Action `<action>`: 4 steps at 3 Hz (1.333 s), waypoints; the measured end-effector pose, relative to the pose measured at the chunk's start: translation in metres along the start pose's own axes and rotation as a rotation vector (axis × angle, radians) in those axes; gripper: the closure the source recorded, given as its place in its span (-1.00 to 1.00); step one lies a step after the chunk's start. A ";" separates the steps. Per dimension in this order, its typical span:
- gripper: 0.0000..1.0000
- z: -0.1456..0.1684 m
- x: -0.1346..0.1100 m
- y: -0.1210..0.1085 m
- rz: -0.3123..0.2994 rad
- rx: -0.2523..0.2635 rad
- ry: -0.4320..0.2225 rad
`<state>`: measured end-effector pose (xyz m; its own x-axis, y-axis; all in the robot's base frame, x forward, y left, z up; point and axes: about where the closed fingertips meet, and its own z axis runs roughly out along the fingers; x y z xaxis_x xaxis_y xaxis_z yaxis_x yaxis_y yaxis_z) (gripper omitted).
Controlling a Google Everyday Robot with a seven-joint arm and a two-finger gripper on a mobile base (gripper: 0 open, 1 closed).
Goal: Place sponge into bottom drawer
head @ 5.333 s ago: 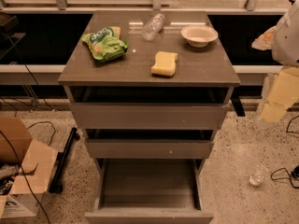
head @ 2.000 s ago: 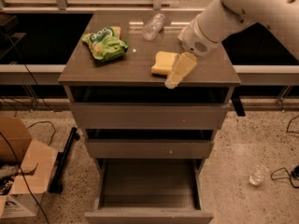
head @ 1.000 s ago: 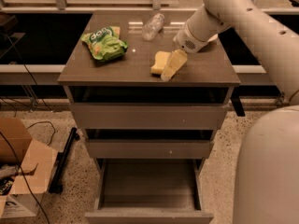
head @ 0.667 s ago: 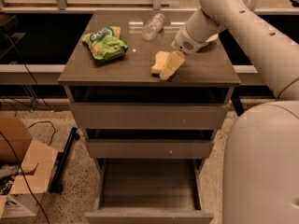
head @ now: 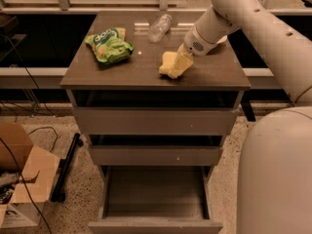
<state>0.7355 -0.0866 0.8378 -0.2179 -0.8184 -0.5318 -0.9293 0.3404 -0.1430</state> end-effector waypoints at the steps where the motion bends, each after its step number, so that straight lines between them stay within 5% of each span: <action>1: 0.47 -0.011 -0.004 0.017 0.004 0.000 -0.052; 2: 0.93 -0.025 -0.012 0.047 -0.003 0.001 -0.098; 4: 1.00 -0.054 -0.028 0.148 -0.046 -0.015 -0.191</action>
Offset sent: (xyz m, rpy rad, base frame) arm -0.0968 0.0278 0.0387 0.1370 -0.0616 0.0348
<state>0.5880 -0.0380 0.8769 -0.1163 -0.7298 -0.6737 -0.9415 0.2970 -0.1591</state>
